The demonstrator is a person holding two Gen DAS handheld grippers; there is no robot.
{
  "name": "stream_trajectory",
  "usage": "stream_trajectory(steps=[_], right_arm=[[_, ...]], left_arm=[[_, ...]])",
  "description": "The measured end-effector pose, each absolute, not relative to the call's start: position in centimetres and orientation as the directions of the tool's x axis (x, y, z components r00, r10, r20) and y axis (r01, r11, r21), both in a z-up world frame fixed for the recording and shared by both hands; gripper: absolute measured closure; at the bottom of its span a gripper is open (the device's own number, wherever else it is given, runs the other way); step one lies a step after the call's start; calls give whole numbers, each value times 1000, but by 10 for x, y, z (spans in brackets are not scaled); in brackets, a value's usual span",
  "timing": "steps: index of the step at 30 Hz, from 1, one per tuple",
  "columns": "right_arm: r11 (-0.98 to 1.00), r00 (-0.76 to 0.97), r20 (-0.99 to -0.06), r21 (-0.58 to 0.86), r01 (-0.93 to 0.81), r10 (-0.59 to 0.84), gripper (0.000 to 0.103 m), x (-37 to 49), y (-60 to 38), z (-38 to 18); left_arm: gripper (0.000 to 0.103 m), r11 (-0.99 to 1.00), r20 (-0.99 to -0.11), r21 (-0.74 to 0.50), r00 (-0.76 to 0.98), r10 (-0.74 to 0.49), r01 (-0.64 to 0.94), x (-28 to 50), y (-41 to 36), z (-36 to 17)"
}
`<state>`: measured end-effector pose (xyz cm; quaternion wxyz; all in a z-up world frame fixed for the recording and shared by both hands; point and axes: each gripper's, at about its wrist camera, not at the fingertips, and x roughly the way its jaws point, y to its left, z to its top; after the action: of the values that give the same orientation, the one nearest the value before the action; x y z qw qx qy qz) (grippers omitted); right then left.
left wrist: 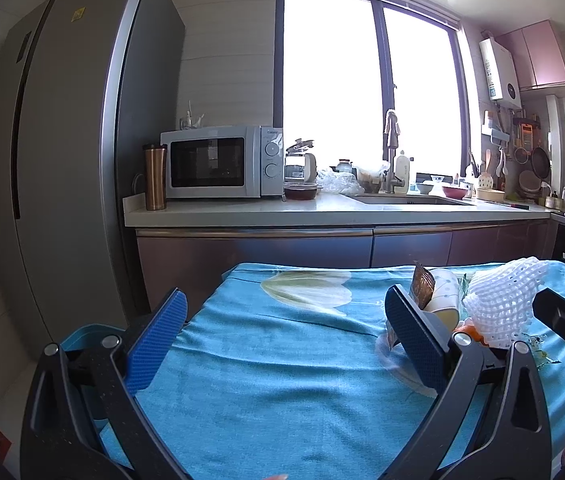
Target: Collect trash
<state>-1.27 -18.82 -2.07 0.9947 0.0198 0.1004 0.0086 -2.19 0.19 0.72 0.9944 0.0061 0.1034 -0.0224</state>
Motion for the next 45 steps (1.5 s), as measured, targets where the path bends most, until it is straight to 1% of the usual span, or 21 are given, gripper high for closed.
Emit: stream_trajectory(steps=[20,33,38,45], right_arm=[[999,978,-205,51,-16,26,7,-9,-192,-22],[998,974,-228,65,2,13,6,-7,-200,-27],[997,970,-243,80,16,4,7,-3,-206,-29],[993,959,-282,102,56,-25,7,5,-224,-36]], left_arm=[[5,999,-206,6,977,-48,50,-23,1,7],[5,996,-223,11,971,-82,87,-14,-8,4],[5,993,-236,15,966,-108,115,-11,-14,1],[5,983,-296,16,940,-171,184,10,-23,-4]])
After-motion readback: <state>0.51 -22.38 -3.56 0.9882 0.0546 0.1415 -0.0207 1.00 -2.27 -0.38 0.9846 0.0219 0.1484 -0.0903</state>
